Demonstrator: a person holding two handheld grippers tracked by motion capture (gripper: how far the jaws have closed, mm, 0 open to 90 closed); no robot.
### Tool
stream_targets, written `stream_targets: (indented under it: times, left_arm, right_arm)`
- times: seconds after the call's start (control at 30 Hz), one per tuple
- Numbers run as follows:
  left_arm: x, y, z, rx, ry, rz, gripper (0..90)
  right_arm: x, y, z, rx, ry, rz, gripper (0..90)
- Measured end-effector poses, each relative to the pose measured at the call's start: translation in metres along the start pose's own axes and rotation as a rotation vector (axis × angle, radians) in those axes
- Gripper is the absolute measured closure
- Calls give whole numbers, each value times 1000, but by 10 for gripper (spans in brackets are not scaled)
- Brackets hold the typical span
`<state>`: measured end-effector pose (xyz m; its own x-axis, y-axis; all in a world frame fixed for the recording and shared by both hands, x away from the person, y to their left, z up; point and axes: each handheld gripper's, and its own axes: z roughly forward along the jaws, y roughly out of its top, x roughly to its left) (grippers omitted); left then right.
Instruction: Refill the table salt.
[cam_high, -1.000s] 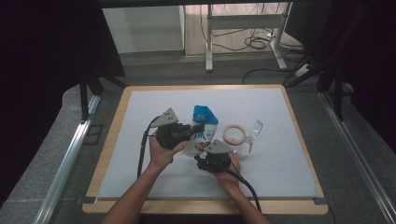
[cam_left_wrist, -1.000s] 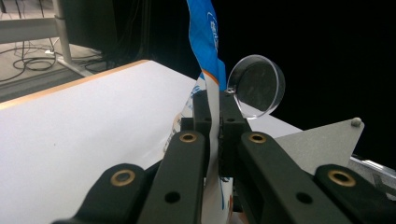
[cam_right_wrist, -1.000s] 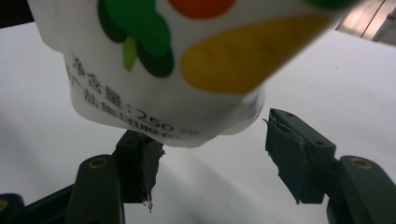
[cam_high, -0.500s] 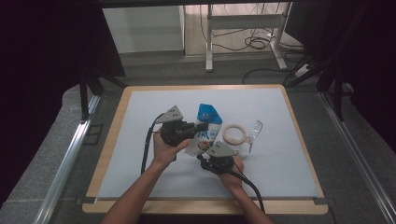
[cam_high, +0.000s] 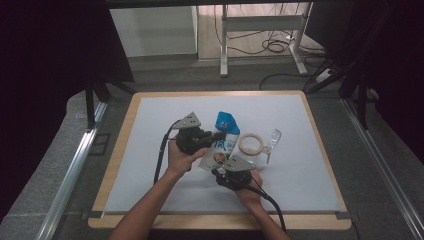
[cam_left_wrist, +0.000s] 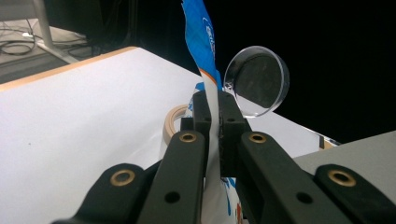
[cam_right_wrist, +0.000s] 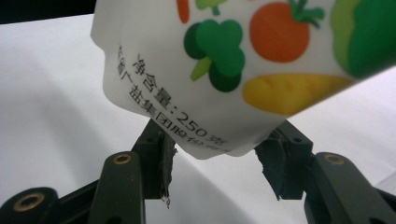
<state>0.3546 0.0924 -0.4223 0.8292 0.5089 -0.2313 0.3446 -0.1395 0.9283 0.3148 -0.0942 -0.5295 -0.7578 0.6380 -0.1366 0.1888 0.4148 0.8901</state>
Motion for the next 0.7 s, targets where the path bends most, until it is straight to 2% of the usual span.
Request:
stream_targets:
  times: [0.17, 0.4, 0.7]
  left_arm:
    - [1, 1, 1, 2, -8, -5, 896]
    - [0, 4, 7, 26, -9, 11, 895]
    - [6, 4, 16, 47, -30, -2, 895]
  right_arm:
    - [0, 0, -1, -5, 3, 6, 501]
    - [0, -1, -3, -12, 8, 23, 519]
    - [0, -3, -4, -8, 11, 40, 522]
